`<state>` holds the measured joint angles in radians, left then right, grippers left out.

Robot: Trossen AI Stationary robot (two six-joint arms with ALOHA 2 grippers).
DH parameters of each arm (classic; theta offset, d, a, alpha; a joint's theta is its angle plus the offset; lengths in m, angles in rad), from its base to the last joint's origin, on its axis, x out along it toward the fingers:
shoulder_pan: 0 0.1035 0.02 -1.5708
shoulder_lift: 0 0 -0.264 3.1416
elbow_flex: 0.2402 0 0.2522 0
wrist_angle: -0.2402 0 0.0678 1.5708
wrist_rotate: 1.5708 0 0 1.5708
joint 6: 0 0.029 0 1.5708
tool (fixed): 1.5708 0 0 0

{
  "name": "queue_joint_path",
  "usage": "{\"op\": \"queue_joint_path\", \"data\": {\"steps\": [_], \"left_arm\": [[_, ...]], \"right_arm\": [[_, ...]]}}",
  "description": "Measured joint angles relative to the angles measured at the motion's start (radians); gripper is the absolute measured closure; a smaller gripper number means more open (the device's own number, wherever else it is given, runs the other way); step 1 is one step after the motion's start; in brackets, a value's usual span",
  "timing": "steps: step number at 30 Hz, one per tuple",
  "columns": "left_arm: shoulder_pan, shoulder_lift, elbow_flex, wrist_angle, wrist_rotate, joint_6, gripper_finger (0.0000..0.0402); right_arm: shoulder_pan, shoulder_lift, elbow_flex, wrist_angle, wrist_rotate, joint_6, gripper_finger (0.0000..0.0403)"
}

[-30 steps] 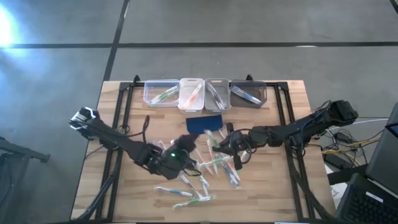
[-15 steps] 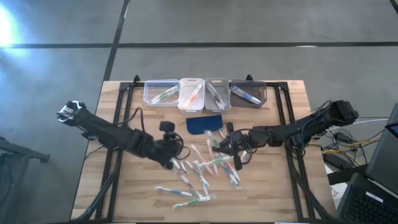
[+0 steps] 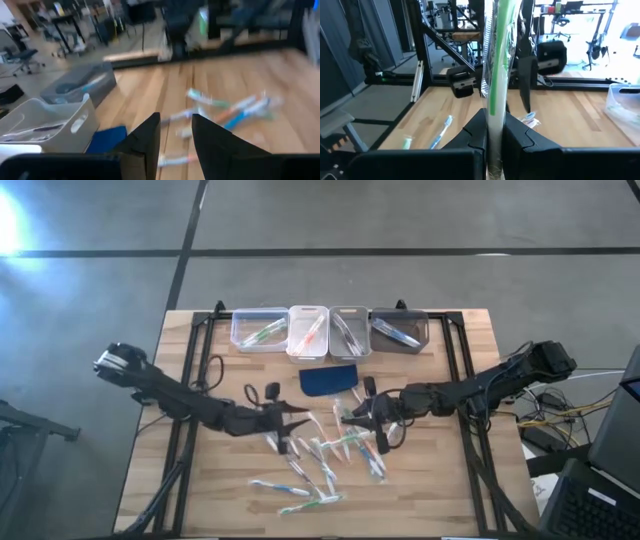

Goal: Pick & Place Toothbrushes
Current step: Put the green toothbrush into the transparent bin

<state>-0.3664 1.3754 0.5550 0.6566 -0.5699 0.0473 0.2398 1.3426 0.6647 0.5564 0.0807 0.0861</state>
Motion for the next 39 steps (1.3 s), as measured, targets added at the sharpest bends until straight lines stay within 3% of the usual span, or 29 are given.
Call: {"op": "queue_joint_path", "data": {"steps": [5, 8, 15, 21, 26, 32, 39], "left_arm": [[0.035, 0.042, -0.142, 0.399, 0.033, 0.003, 0.0284], [0.073, 0.064, -0.152, 0.505, 0.045, 0.016, 0.0284], [0.156, 0.087, -0.029, 0.474, 0.262, 0.063, 0.0284], [0.162, 0.084, 0.091, 0.352, 0.365, 0.119, 0.0284], [0.162, 0.084, 0.172, 0.202, 0.377, 0.165, 0.0265], [0.163, 0.084, 0.205, 0.196, 0.377, 0.179, 0.0218], [0.163, 0.108, 0.236, 0.199, 0.392, 0.194, 0.0207]], "right_arm": [[0.0, 0.0, 0.0, 0.005, 0.0, -0.059, 0.0381], [-0.002, 0.0, 0.0, 0.004, 0.001, -0.082, 0.0381], [-0.001, 0.0, -0.001, 0.001, 0.061, -0.113, 0.0381], [-0.001, -0.013, -0.001, 0.0, 0.126, -0.125, 0.0381], [0.0, -0.041, -0.001, -0.006, 0.131, -0.139, 0.0381], [0.0, -0.084, -0.003, -0.045, 0.132, -0.139, 0.0381], [0.0, -0.091, -0.003, -0.045, 0.132, -0.145, 0.0381]]}}
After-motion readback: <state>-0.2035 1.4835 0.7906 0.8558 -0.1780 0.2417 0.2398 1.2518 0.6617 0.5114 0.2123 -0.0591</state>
